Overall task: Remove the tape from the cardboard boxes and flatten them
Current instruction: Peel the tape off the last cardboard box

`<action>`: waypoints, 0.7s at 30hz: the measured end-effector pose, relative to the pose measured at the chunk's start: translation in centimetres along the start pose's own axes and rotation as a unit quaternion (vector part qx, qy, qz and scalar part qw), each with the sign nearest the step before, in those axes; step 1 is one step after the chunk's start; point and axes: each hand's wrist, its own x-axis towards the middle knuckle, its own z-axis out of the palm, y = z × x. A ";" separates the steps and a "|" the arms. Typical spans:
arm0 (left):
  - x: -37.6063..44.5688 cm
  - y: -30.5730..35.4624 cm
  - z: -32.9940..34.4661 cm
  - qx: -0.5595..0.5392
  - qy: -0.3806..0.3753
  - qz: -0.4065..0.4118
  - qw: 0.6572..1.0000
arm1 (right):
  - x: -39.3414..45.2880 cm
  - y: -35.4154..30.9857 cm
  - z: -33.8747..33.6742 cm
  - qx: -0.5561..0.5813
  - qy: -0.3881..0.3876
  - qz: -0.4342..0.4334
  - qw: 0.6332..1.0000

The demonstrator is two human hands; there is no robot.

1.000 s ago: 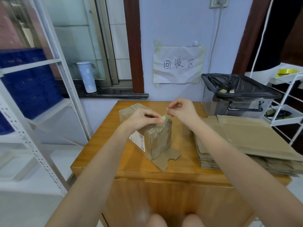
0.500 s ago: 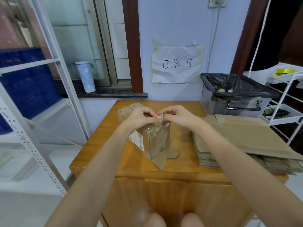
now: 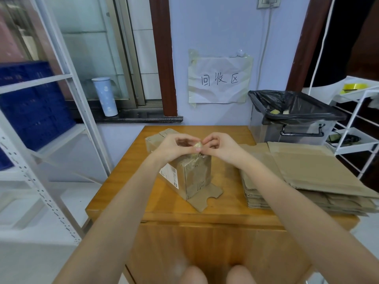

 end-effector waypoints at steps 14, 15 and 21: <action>0.2 -0.1 -0.3 -0.029 -0.007 -0.051 0.998 | -1.0 0.2 0.1 0.012 -0.009 -0.012 1.000; 0.2 -0.1 -0.3 -0.026 -0.008 -0.051 0.998 | -1.0 0.2 0.1 0.012 -0.005 -0.014 1.000; 0.2 -0.2 -0.1 0.005 -0.015 -0.029 0.999 | -1.2 0.2 0.5 0.019 0.028 -0.037 0.999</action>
